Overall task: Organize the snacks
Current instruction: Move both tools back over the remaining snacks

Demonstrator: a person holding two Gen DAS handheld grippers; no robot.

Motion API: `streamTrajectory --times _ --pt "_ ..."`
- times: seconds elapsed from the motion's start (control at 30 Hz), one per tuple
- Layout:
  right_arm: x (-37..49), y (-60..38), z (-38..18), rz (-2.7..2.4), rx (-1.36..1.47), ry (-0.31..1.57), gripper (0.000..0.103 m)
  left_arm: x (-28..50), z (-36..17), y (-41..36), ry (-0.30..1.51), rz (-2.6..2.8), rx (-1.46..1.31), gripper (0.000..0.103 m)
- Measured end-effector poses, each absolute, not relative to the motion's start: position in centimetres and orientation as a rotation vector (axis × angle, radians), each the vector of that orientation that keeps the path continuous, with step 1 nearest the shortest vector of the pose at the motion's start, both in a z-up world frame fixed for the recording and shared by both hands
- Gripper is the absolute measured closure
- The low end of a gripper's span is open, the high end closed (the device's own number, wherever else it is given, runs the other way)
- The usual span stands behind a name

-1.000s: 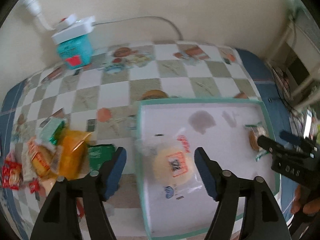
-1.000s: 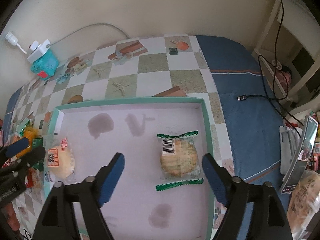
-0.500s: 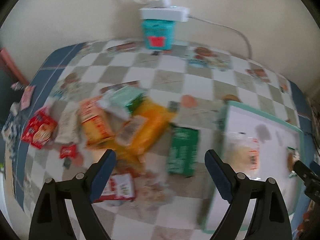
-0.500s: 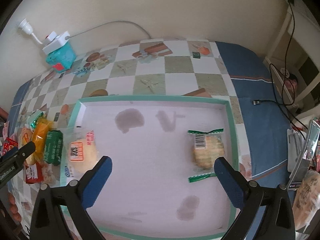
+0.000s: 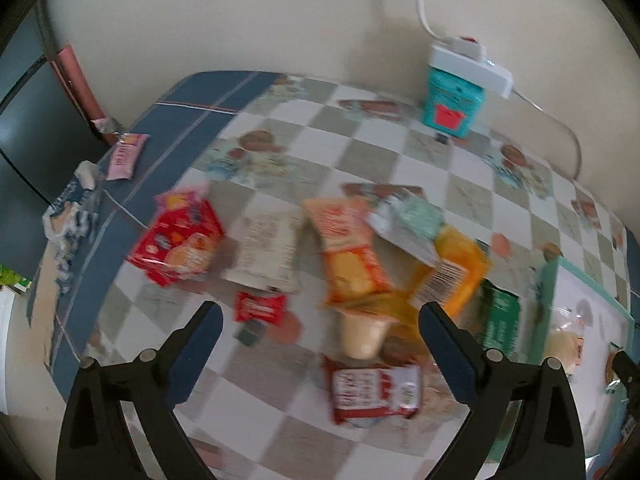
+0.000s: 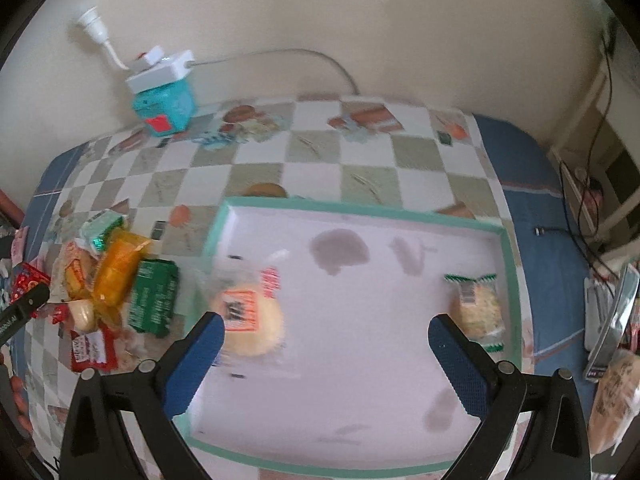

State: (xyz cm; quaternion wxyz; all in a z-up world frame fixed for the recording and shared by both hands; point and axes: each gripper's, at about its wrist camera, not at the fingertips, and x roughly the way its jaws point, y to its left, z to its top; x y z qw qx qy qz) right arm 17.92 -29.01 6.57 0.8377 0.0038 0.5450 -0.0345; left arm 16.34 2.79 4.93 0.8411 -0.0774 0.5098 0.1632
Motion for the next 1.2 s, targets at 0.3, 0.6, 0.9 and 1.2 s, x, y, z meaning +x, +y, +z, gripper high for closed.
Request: streamTrajectory --times 0.3,0.6,0.9,1.2 --pt "17.6 -25.3 10.9 -0.001 -0.006 1.112 0.000 15.2 5.8 8.2 1.081 0.411 -0.227 0.004" --pt "16.4 -23.2 15.1 0.018 -0.053 1.046 0.000 14.2 6.0 10.7 1.078 0.417 -0.277 0.004" --pt "16.7 -19.8 14.9 0.060 -0.092 1.036 0.000 13.8 5.7 12.9 1.087 0.405 -0.325 0.004" --pt "17.0 -12.6 8.6 0.205 -0.086 1.118 0.000 13.4 4.6 16.1 1.101 0.376 -0.401 0.004"
